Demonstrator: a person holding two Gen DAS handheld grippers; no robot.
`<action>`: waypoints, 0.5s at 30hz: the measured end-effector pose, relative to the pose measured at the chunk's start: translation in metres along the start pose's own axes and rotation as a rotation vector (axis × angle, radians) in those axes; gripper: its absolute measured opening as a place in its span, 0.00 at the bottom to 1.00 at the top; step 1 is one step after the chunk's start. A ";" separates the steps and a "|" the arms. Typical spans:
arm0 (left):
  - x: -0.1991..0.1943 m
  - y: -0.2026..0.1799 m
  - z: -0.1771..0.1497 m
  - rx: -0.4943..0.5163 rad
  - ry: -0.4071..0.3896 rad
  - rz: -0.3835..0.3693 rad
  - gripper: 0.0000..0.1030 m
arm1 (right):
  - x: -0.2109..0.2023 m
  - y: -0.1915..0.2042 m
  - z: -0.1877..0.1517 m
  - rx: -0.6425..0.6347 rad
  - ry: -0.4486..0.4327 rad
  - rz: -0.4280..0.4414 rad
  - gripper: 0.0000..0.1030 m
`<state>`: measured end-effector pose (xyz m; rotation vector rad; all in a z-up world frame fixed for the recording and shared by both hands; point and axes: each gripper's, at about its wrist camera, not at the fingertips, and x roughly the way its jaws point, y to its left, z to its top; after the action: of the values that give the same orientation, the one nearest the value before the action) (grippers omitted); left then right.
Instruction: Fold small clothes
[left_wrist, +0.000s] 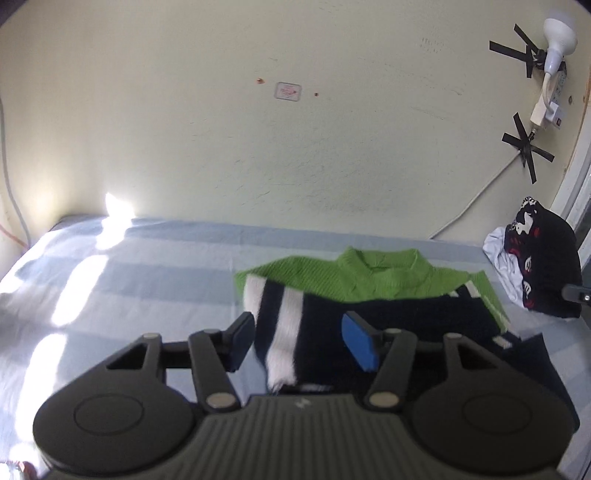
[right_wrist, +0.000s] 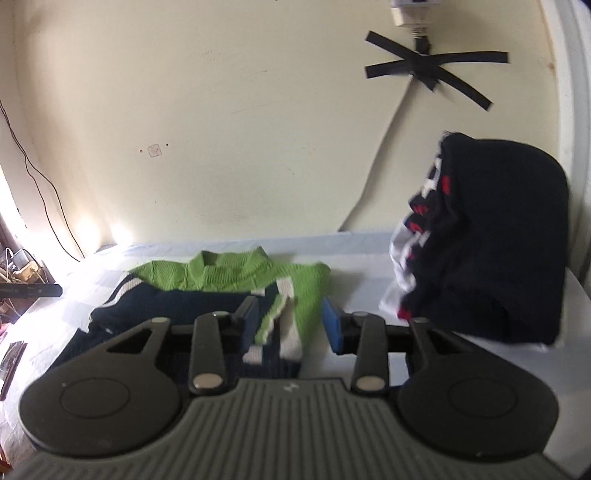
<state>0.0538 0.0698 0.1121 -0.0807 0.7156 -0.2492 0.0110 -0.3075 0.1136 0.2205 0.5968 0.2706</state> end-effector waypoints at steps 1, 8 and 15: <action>0.018 -0.007 0.012 0.003 0.016 -0.010 0.54 | 0.019 -0.001 0.011 0.000 0.018 0.022 0.51; 0.156 -0.049 0.057 0.010 0.126 0.031 0.76 | 0.178 0.002 0.058 0.048 0.199 0.095 0.77; 0.220 -0.062 0.054 0.089 0.183 0.047 0.22 | 0.262 0.011 0.047 0.025 0.305 0.114 0.73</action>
<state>0.2368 -0.0469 0.0215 0.0443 0.8858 -0.2456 0.2437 -0.2209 0.0180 0.2398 0.8918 0.4110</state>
